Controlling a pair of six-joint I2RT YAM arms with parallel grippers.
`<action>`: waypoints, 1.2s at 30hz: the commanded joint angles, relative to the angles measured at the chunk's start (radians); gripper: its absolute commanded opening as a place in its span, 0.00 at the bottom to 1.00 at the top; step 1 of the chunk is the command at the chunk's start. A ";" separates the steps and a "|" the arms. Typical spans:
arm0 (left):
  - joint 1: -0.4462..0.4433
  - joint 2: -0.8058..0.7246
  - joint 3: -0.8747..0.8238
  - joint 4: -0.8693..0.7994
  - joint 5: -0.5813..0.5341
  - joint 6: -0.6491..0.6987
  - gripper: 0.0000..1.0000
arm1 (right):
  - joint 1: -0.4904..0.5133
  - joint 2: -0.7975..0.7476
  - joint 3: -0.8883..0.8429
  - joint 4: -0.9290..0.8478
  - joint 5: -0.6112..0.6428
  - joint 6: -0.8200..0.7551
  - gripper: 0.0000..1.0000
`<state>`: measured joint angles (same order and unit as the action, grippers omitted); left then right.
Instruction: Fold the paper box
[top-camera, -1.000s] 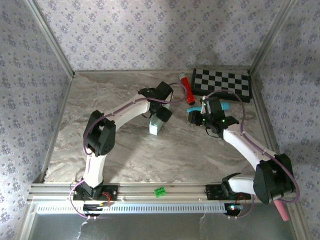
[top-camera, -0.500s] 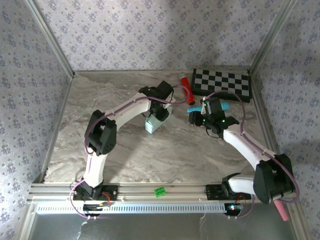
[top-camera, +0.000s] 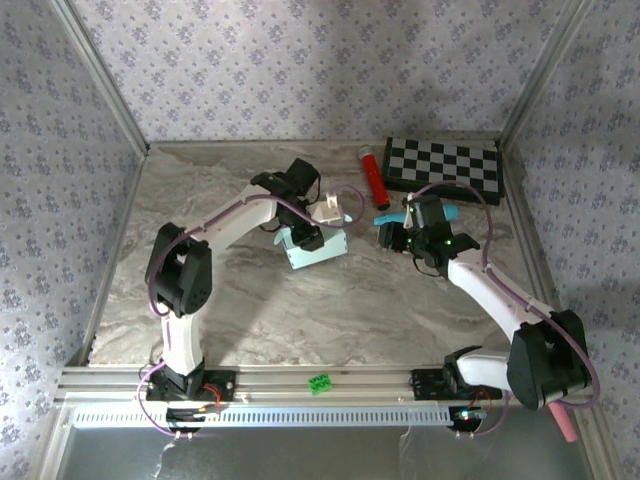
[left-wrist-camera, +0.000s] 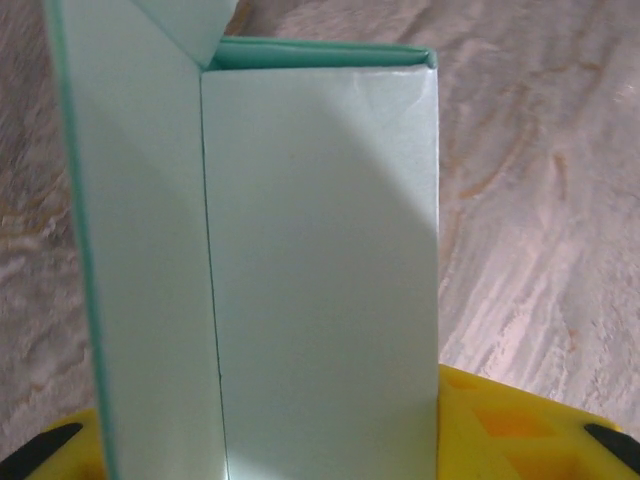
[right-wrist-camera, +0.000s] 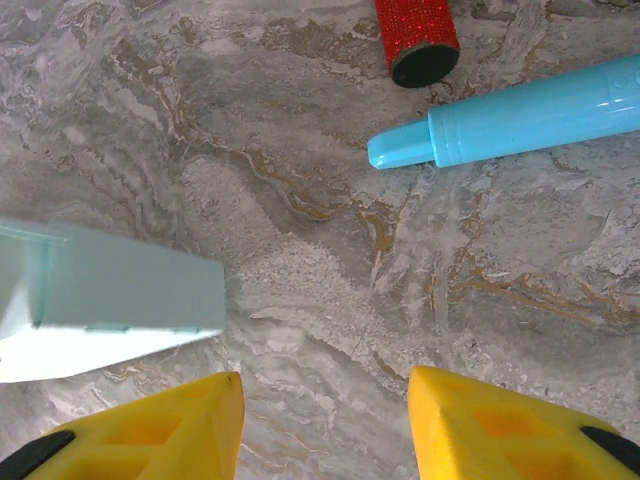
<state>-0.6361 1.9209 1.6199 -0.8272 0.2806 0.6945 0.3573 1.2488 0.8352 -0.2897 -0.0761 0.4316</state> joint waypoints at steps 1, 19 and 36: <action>-0.005 -0.043 -0.024 -0.019 0.094 0.212 0.45 | -0.008 -0.021 -0.010 -0.023 0.022 -0.001 0.49; -0.087 -0.010 -0.024 -0.062 -0.068 0.322 0.53 | -0.007 -0.007 -0.031 -0.001 -0.006 -0.001 0.49; -0.101 -0.062 0.041 -0.040 -0.067 0.189 0.99 | 0.017 0.018 0.013 -0.005 -0.076 -0.052 0.51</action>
<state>-0.7300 1.9049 1.6375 -0.8696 0.2085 0.9363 0.3611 1.2636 0.8143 -0.2817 -0.1295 0.4160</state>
